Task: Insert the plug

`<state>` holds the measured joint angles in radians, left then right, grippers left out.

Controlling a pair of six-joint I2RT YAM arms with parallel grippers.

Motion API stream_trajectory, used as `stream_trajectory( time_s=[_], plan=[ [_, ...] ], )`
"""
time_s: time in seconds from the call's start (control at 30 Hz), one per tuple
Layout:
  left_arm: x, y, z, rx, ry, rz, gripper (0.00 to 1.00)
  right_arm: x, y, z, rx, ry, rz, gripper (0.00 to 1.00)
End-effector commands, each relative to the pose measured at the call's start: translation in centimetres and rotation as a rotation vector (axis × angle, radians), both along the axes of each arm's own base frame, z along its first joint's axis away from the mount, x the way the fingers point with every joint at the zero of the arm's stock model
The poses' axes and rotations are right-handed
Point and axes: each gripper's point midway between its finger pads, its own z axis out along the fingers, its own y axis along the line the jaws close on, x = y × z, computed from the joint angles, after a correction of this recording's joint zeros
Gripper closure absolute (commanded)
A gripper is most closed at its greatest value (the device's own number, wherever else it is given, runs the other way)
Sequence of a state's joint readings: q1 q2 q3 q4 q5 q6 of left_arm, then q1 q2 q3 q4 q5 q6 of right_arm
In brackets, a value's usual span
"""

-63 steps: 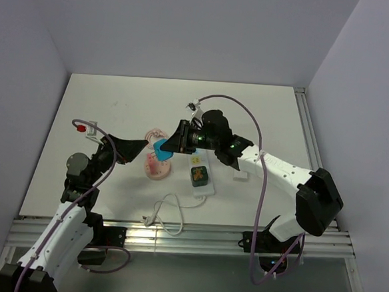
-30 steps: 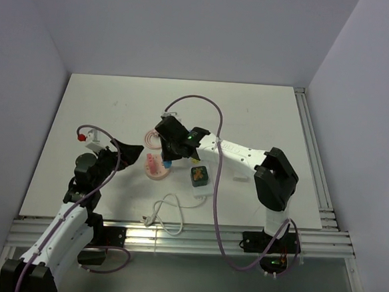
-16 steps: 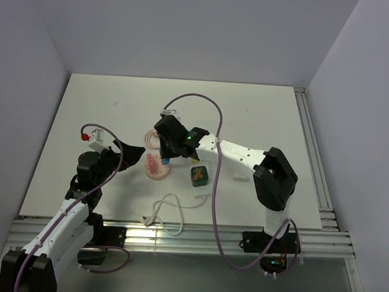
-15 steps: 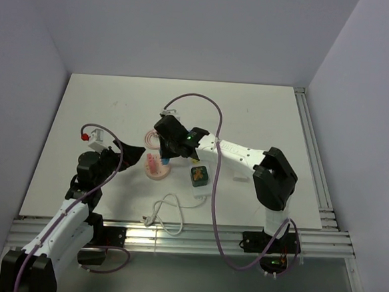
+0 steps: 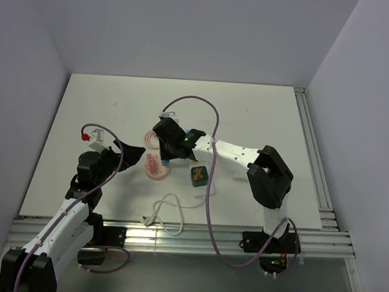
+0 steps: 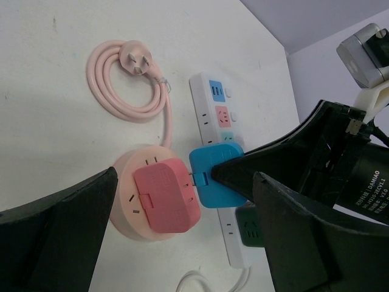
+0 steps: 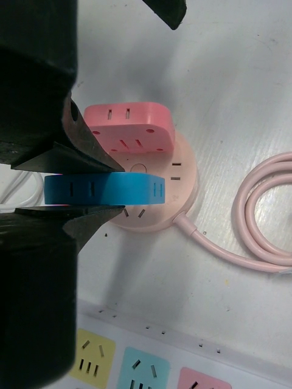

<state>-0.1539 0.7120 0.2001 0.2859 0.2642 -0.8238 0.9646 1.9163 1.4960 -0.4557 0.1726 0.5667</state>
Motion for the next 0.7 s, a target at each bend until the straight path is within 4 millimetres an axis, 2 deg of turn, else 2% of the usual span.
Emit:
stream_trajectory(
  time_s=[0.0,0.47,0.67],
  plan=[
    [0.4,0.1,1.1,0.018,-0.048,-0.006,0.02,0.5,0.5,0.1,0.004,-0.034,-0.002,1.0],
    [0.5,0.1,1.0,0.019,-0.04,-0.006,0.02,0.5,0.1,-1.1,-0.04,-0.012,-0.018,1.0],
    [0.5,0.0,0.9,0.02,-0.041,-0.009,0.02,0.4,0.2,-1.0,-0.037,-0.006,-0.009,1.0]
  ],
)
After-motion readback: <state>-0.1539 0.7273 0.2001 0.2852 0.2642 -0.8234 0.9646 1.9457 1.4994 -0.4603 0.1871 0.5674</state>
